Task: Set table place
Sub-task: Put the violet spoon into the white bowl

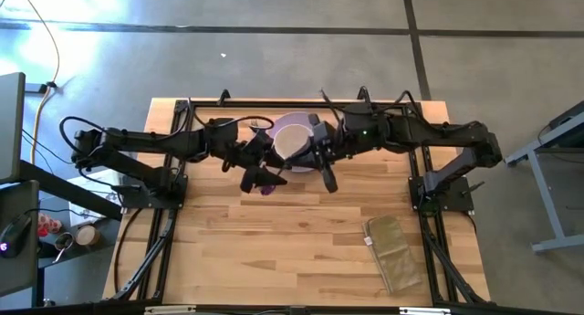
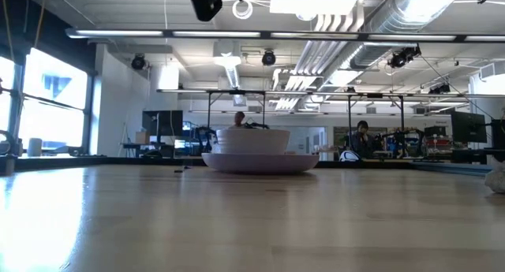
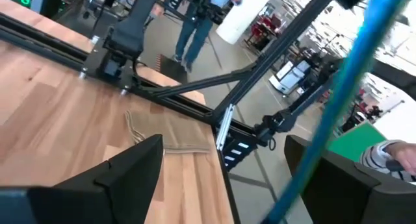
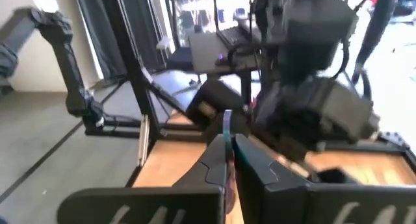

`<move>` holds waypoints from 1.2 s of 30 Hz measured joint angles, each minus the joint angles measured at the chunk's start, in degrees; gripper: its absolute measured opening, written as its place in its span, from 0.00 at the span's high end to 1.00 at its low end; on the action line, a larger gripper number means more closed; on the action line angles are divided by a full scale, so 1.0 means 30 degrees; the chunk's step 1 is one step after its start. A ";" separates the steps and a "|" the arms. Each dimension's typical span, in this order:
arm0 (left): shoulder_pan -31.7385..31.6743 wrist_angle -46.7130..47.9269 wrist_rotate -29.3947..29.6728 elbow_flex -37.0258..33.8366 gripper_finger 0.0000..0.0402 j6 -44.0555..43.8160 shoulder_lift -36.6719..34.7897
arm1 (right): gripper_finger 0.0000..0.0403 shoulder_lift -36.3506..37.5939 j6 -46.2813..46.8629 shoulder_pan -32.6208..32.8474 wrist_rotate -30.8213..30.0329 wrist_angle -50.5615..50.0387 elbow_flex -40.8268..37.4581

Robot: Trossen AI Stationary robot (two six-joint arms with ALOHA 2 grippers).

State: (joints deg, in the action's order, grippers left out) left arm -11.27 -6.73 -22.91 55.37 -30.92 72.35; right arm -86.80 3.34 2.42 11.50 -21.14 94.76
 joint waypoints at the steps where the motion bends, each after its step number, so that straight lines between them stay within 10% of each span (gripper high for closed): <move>1: 0.0008 -0.0033 0.0016 0.0000 0.23 0.0048 0.0001 | 1.00 0.0000 0.0261 0.0014 0.0028 -0.0345 0.0000; 19: 0.0007 0.1958 0.0202 0.0007 0.24 0.0167 -0.0006 | 1.00 0.0706 0.0297 -0.1554 -0.8871 -0.8744 0.0000; 36: 0.0007 0.2307 0.0522 0.0022 0.26 0.0036 -0.0013 | 1.00 -0.3547 -0.0715 -0.8030 -0.2738 -0.4380 0.0015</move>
State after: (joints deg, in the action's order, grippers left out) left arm -11.25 0.19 -21.35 55.44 -30.81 72.31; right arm -97.45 1.19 -21.66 3.29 -34.28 94.80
